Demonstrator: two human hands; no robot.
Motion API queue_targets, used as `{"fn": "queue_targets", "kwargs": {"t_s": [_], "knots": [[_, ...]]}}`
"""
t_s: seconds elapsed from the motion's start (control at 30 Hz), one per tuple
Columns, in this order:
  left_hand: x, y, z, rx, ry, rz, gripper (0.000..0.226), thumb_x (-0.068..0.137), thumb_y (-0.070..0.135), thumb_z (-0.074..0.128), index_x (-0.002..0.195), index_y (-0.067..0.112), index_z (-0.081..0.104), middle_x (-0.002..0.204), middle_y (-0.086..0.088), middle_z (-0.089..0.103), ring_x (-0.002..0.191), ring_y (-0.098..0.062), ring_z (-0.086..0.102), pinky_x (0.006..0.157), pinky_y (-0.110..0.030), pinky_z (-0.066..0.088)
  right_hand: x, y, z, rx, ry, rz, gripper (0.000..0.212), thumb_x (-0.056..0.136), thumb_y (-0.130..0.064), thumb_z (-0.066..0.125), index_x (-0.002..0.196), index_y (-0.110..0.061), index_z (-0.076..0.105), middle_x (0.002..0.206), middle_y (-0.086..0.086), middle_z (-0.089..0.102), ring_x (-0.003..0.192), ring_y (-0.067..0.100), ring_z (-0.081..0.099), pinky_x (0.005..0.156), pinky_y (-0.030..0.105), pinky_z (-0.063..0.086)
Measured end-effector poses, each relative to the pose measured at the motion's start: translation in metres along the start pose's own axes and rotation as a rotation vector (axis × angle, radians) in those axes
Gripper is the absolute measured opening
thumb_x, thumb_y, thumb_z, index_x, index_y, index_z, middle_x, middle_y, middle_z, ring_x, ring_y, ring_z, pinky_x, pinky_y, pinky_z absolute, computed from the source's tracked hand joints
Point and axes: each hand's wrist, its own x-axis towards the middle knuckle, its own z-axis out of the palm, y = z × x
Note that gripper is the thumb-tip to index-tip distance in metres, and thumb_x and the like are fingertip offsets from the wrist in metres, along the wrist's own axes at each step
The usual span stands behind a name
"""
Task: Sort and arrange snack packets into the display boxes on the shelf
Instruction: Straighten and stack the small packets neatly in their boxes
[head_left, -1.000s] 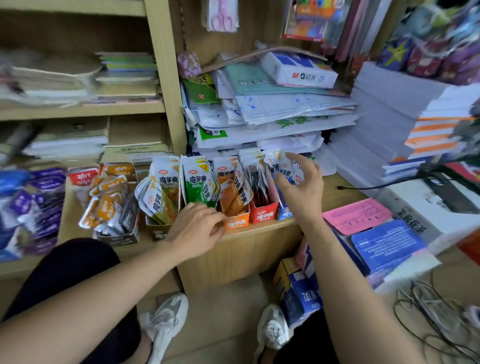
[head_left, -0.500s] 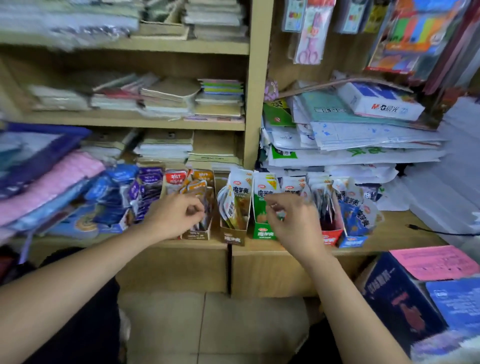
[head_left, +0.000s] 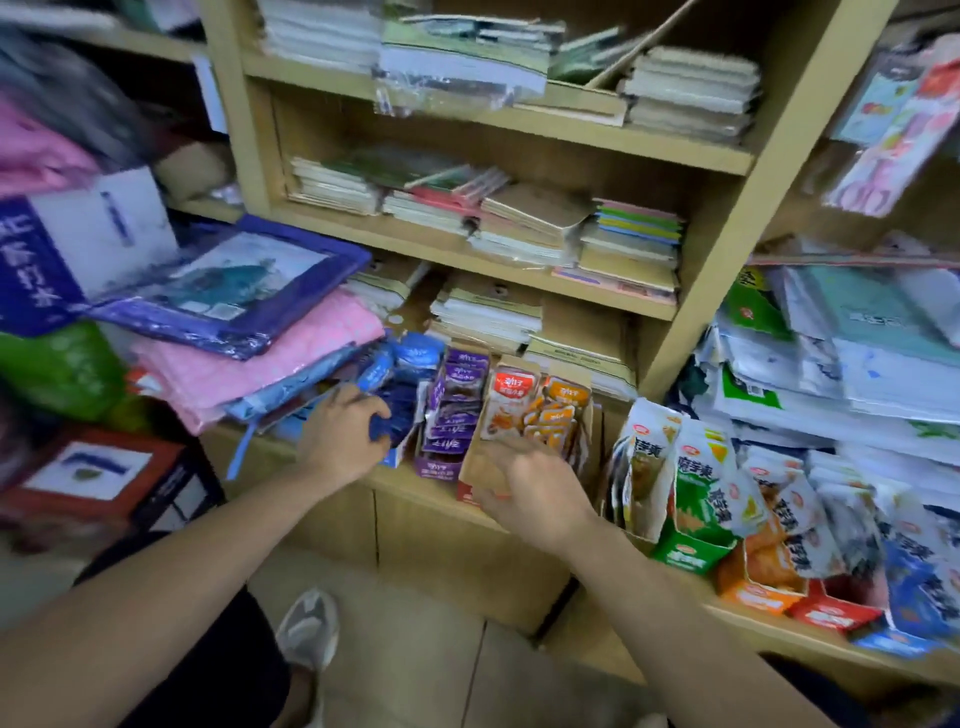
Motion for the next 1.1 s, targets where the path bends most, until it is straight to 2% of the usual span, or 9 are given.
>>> {"fn": "queue_targets", "kwargs": {"t_s": [0.1, 0.2, 0.43, 0.57, 0.7, 0.83, 0.93, 1.03, 1.1], "knots": [[0.002, -0.027, 0.011, 0.122, -0.237, 0.055, 0.044, 0.086, 0.038, 0.072, 0.128, 0.03, 0.065, 0.135, -0.001, 0.056, 0.129, -0.027, 0.049, 0.107, -0.041, 0.041, 0.032, -0.014, 0.026, -0.038, -0.073, 0.005, 0.048, 0.088, -0.036, 0.065, 0.132, -0.019, 0.059, 0.128, 0.006, 0.063, 0.123, 0.03, 0.054, 0.103, 0.04, 0.042], [-0.004, -0.049, 0.024, 0.076, -0.348, 0.096, 0.058, 0.092, 0.039, 0.065, 0.146, 0.031, 0.049, 0.152, 0.003, 0.042, 0.142, -0.024, 0.035, 0.109, -0.042, 0.041, 0.053, -0.019, 0.055, -0.1, -0.148, 0.033, 0.052, 0.086, -0.038, 0.061, 0.135, -0.022, 0.058, 0.131, 0.003, 0.063, 0.124, 0.028, 0.053, 0.105, 0.04, 0.039], [-0.019, -0.067, 0.033, -0.014, -0.284, 0.205, 0.061, 0.093, 0.03, 0.063, 0.151, 0.034, 0.042, 0.153, 0.006, 0.036, 0.13, -0.022, 0.051, 0.097, -0.039, 0.05, 0.059, -0.026, 0.083, -0.294, -0.369, 0.091, 0.068, 0.094, -0.044, 0.057, 0.154, -0.025, 0.031, 0.15, 0.0, 0.043, 0.139, 0.023, 0.038, 0.112, 0.044, 0.026], [-0.029, -0.074, 0.036, -0.137, -0.175, 0.241, 0.048, 0.091, 0.026, 0.065, 0.137, 0.034, 0.058, 0.132, 0.007, 0.052, 0.116, -0.019, 0.058, 0.088, -0.036, 0.051, 0.054, -0.031, 0.081, -0.283, -0.353, 0.089, 0.059, 0.096, -0.039, 0.057, 0.15, -0.025, 0.038, 0.146, -0.001, 0.048, 0.135, 0.021, 0.041, 0.111, 0.042, 0.027], [-0.029, -0.073, 0.02, -0.281, -0.178, 0.181, 0.032, 0.086, 0.025, 0.069, 0.117, 0.034, 0.071, 0.113, 0.012, 0.064, 0.104, -0.012, 0.063, 0.084, -0.032, 0.053, 0.051, -0.036, 0.075, -0.204, -0.306, 0.095, 0.045, 0.096, -0.041, 0.057, 0.138, -0.025, 0.055, 0.133, -0.003, 0.061, 0.125, 0.019, 0.051, 0.104, 0.036, 0.032], [-0.01, -0.059, -0.013, -0.484, 0.166, -0.078, 0.01, 0.078, 0.03, 0.074, 0.089, 0.031, 0.073, 0.08, 0.017, 0.069, 0.076, -0.002, 0.063, 0.07, -0.028, 0.055, 0.063, -0.04, 0.049, 0.046, -0.012, 0.161, 0.023, 0.092, -0.029, 0.069, 0.113, -0.02, 0.071, 0.098, -0.003, 0.072, 0.089, 0.012, 0.066, 0.081, 0.034, 0.056], [0.01, -0.046, -0.024, -0.522, 0.282, -0.176, 0.034, 0.076, 0.043, 0.079, 0.106, 0.031, 0.066, 0.097, 0.012, 0.065, 0.087, -0.011, 0.063, 0.068, -0.03, 0.052, 0.084, -0.041, 0.028, 0.179, 0.169, 0.209, 0.019, 0.089, -0.028, 0.074, 0.106, -0.019, 0.07, 0.09, -0.007, 0.067, 0.081, 0.007, 0.064, 0.074, 0.027, 0.057], [0.029, -0.043, -0.016, -0.361, 0.081, -0.208, 0.064, 0.076, 0.056, 0.079, 0.13, 0.028, 0.059, 0.123, 0.005, 0.063, 0.11, -0.02, 0.063, 0.083, -0.036, 0.054, 0.113, -0.039, 0.019, 0.299, 0.215, 0.265, 0.028, 0.089, -0.029, 0.075, 0.114, -0.02, 0.067, 0.101, -0.007, 0.067, 0.088, 0.007, 0.063, 0.077, 0.027, 0.055], [0.04, -0.044, -0.007, -0.293, 0.04, -0.196, 0.052, 0.082, 0.051, 0.076, 0.126, 0.027, 0.063, 0.121, 0.005, 0.069, 0.111, -0.023, 0.066, 0.085, -0.038, 0.056, 0.134, -0.036, 0.019, 0.364, 0.234, 0.297, 0.034, 0.088, -0.029, 0.075, 0.12, -0.022, 0.065, 0.109, -0.009, 0.065, 0.094, 0.007, 0.063, 0.081, 0.028, 0.057]]}}
